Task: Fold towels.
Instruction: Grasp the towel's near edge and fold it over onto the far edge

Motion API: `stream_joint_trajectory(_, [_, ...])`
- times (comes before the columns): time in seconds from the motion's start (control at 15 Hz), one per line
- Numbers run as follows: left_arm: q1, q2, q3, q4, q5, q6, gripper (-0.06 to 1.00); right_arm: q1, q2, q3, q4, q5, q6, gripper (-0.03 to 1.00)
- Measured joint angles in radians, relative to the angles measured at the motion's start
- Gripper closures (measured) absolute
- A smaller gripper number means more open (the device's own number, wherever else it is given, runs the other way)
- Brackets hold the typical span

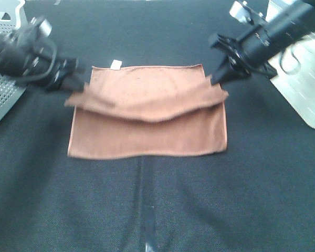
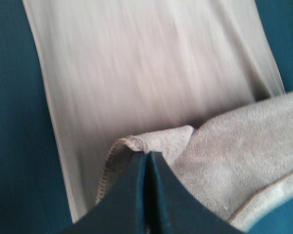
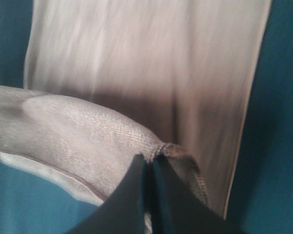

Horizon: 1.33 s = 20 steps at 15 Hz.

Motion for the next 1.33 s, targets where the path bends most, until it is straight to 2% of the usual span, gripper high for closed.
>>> stream_joint_trajectory(0.33, [0.000, 0.230, -0.345, 0.052, -0.035, -0.001, 0.94, 0.000, 0.279, -0.437, -0.031, 0.016, 0.030, 0.97])
stream_joint_trajectory(0.4, [0.000, 0.262, -0.389, 0.067, -0.068, -0.001, 0.94, 0.000, 0.326, -0.518, -0.032, 0.021, 0.030, 0.97])
stream_joint_trajectory(0.47, [0.000, 0.262, -0.389, 0.067, -0.068, -0.001, 0.94, 0.000, 0.326, -0.518, -0.032, 0.021, 0.030, 0.97])
stream_joint_trajectory(0.73, [0.000, 0.356, -0.522, 0.097, -0.223, 0.016, 0.94, 0.000, 0.525, -0.808, -0.039, 0.009, 0.031, 0.97])
stream_joint_trajectory(0.87, [0.000, 0.426, -0.611, 0.102, -0.271, 0.039, 0.94, 0.000, 0.590, -0.871, -0.073, -0.063, 0.031, 0.97])
stream_joint_trajectory(1.0, [-0.001, 0.480, -0.674, 0.102, -0.307, 0.043, 0.94, 0.000, 0.614, -0.872, -0.126, -0.128, 0.031, 0.97])
stream_joint_trajectory(1.27, [-0.002, 0.570, -0.738, 0.101, -0.288, 0.045, 0.94, 0.000, 0.642, -0.872, -0.149, -0.217, 0.031, 0.96])
stream_joint_trajectory(1.33, [-0.002, 0.578, -0.739, 0.101, -0.287, 0.045, 0.92, 0.000, 0.649, -0.872, -0.149, -0.220, 0.031, 0.91])
